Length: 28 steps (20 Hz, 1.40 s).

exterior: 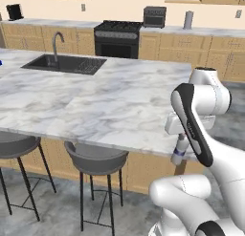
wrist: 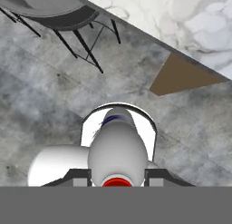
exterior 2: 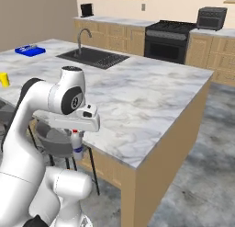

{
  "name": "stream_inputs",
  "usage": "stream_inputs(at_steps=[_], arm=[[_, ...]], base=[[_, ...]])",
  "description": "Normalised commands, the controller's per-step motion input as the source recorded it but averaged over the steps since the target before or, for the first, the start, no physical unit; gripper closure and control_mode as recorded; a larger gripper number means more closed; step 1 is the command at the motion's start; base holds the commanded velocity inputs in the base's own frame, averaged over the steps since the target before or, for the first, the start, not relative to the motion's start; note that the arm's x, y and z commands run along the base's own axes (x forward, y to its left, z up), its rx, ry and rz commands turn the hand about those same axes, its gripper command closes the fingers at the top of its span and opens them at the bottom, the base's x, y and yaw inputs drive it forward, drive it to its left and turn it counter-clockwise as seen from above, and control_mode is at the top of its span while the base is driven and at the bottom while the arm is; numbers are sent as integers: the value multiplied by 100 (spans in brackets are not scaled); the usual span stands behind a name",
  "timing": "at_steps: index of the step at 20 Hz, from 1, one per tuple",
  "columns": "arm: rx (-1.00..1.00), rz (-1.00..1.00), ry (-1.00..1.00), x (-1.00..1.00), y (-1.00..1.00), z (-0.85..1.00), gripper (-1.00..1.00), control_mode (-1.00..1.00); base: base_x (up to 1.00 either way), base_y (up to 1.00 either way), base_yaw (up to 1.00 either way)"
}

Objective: Place the drinks on the dining counter in a tight cluster.

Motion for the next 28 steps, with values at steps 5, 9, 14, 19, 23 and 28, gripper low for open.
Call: stream_inputs(at_steps=[5,9,14,19,23,28], arm=[[0,0,0,0,0,0,100,100],[0,0,0,0,0,0,100,100],[0,0,0,0,0,0,100,100],[0,0,0,0,0,0,100,100],[0,0,7,21,4,0,100,-100],[-5,0,23,77,26,0,100,-100]], base=[[74,36,-16],[69,-11,0],[6,0,0],[0,0,0],[0,0,0],[0,0,0]])
